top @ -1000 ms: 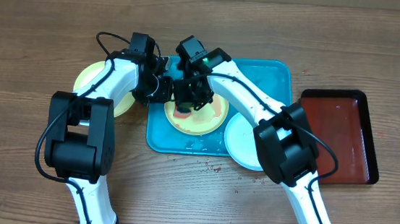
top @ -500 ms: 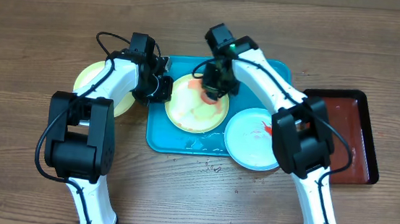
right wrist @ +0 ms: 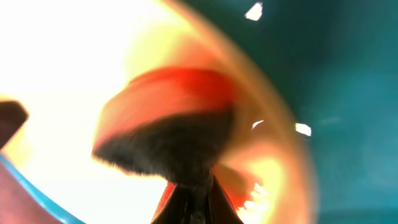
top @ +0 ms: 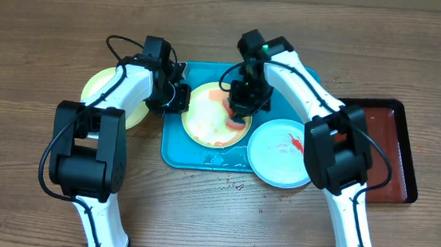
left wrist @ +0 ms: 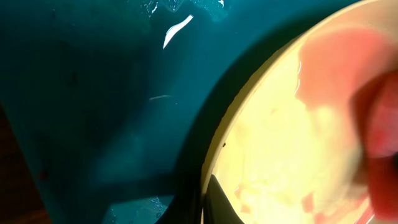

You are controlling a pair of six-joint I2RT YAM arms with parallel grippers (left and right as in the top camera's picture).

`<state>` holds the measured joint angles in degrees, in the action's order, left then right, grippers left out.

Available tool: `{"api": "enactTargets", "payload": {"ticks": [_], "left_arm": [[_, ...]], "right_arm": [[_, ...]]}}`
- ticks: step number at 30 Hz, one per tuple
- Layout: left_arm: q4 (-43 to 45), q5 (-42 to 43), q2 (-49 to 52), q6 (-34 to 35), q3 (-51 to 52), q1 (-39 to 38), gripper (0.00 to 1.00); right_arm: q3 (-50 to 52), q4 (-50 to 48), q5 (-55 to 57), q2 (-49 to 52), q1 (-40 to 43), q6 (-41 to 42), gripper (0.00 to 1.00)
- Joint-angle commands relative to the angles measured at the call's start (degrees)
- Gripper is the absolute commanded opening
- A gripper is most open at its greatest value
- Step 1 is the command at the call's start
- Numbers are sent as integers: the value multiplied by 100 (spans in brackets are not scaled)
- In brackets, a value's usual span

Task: Clean dirty plates on tray and stack at the side
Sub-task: 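Raise the sponge with the right gripper away from the plate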

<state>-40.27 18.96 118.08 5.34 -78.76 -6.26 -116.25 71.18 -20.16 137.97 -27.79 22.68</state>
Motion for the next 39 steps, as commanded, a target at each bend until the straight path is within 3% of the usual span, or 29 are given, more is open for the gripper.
{"api": "enactTargets", "payload": {"ticks": [1,10,16,18,23,26,33,35,38,39], "left_arm": [[-46,-238,127,-107,136,26,4],[-68,-236,127,-68,136,26,4],[-133,-83,127,-20,136,24,7],[-153,-85,127,-20,136,24,14],[-205,-68,129,-20,136,-20,47],[-203,-70,155,-17,138,-127,50],[-35,-120,433,42,138,-472,43],[15,-157,525,155,138,-535,33],[74,-164,614,254,138,-562,4],[90,-179,629,258,138,-562,4]], "right_arm": [[39,-208,-354,59,-380,-203,4],[39,-1298,-238,59,-562,588,4],[-151,-1040,461,-177,-315,581,4],[-238,-815,811,-382,-223,540,4],[-313,-479,1263,-1115,125,496,4],[-313,-374,1263,-1537,398,498,4],[-313,-7,1261,-2068,1032,428,4],[-313,101,1263,-2076,1134,422,4],[-313,221,1266,-2076,1220,387,4],[-313,236,1266,-2076,1244,387,4]]}}
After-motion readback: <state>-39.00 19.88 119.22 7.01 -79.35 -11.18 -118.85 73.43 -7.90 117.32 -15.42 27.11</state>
